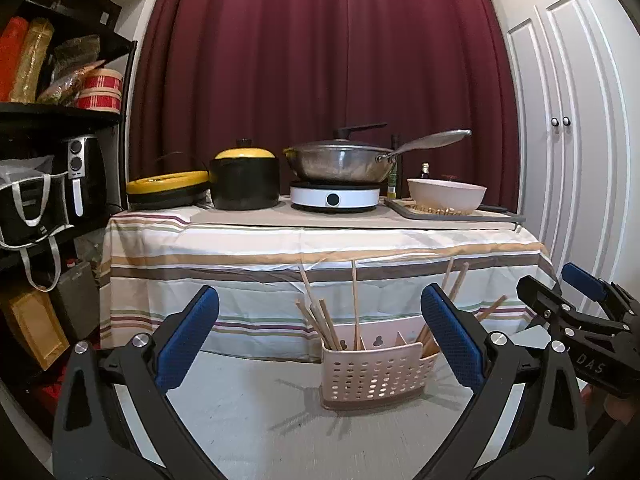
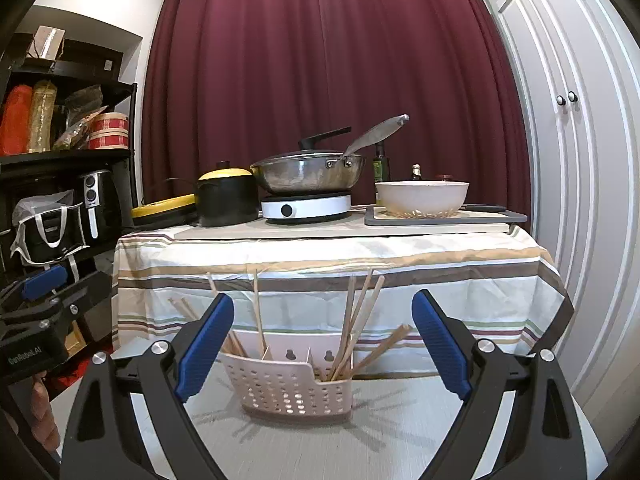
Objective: Organize utensils
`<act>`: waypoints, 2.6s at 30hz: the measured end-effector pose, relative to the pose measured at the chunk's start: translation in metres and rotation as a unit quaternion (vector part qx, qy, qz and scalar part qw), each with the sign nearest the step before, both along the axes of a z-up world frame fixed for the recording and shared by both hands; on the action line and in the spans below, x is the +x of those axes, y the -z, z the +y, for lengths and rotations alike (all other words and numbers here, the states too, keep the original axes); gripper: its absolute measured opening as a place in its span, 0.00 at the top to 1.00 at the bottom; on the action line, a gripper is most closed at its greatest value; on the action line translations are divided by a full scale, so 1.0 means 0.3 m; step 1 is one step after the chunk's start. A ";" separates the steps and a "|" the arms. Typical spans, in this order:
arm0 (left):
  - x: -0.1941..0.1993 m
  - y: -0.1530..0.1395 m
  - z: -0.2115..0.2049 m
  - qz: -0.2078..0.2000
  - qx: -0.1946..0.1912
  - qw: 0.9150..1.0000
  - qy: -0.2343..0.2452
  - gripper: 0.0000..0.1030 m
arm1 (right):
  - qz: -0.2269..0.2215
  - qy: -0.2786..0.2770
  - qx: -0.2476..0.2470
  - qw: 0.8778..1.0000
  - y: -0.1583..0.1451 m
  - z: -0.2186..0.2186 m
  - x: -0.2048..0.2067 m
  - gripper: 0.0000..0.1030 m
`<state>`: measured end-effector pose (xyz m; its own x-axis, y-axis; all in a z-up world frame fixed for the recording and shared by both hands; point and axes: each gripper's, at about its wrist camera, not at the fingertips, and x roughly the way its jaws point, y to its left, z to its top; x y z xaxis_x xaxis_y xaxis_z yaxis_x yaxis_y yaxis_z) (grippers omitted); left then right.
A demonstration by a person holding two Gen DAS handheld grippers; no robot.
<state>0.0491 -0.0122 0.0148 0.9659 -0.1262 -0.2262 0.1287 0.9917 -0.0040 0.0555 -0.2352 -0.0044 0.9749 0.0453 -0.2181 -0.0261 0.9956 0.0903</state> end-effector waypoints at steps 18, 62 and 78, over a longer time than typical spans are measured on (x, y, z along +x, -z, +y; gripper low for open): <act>-0.266 -0.106 0.059 -0.028 -0.007 1.000 -0.011 0.04 | -0.044 0.014 -0.018 0.999 -0.126 0.007 -0.286 0.13; -0.314 -0.099 0.049 -0.028 -0.013 0.999 -0.015 0.04 | -0.050 0.014 -0.020 0.998 -0.125 -0.003 -0.323 0.12; -0.309 -0.095 0.056 -0.028 -0.018 0.999 -0.027 0.04 | -0.049 0.014 -0.022 0.998 -0.125 0.003 -0.325 0.12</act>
